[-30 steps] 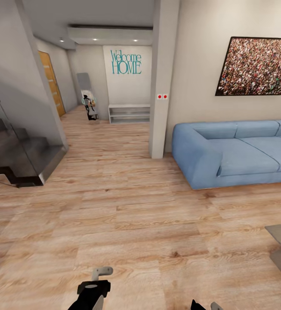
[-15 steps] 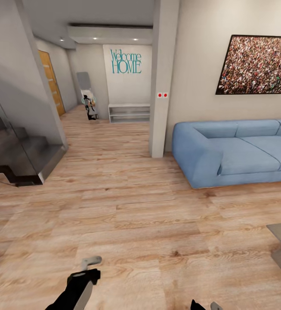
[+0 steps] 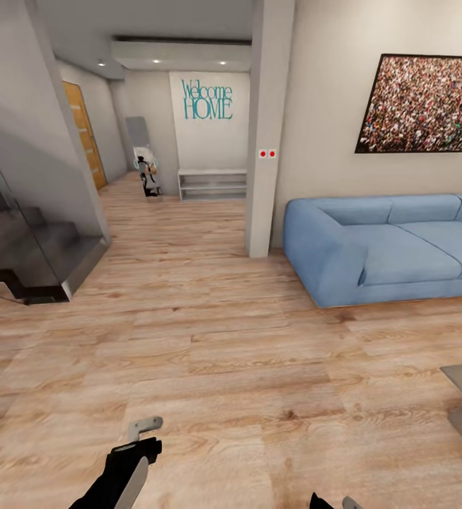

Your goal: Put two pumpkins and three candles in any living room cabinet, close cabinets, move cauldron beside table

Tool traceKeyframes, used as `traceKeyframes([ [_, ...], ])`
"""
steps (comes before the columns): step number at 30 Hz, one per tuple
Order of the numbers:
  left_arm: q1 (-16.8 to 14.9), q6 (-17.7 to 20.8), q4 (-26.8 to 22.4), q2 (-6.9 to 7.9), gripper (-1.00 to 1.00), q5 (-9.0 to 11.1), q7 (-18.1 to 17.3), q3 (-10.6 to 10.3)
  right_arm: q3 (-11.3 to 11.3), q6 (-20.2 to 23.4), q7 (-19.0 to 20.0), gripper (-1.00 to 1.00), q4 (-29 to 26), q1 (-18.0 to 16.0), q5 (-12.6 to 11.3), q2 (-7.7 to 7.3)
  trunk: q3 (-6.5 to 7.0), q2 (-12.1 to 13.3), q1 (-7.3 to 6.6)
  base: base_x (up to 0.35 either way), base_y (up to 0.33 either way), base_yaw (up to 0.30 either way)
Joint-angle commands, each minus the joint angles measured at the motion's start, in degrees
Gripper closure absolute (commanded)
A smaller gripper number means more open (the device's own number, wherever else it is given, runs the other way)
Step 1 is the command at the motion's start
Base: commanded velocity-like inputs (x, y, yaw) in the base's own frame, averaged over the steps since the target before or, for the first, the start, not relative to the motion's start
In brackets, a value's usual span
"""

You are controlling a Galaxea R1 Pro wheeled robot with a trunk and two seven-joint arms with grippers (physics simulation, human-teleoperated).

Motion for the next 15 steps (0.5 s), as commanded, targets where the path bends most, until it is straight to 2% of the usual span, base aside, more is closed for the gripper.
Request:
traceKeyframes([
  [1,-0.03,0.23,-0.89,0.04,-1.0,0.61,0.53,-0.24,0.48,-0.2,-0.65,-1.0,-0.03,-0.03,-0.39,0.13,-0.24,-0.45,0.23,0.0,0.0,0.0],
  [9,0.77,6.27,-11.76,0.1,-1.0,1.06,0.46,-0.35,0.46,-0.15,-1.75,-1.0,-0.02,-0.03,-0.4,0.38,-1.68,-3.66,1.98,0.0,0.0,0.0],
  [15,0.93,7.51,-13.55,0.09,-1.0,1.56,0.46,-0.42,0.53,-0.04,-1.78,-1.0,-0.02,-0.03,-0.46,0.39,-2.75,-6.06,3.3,0.0,0.0,0.0],
])
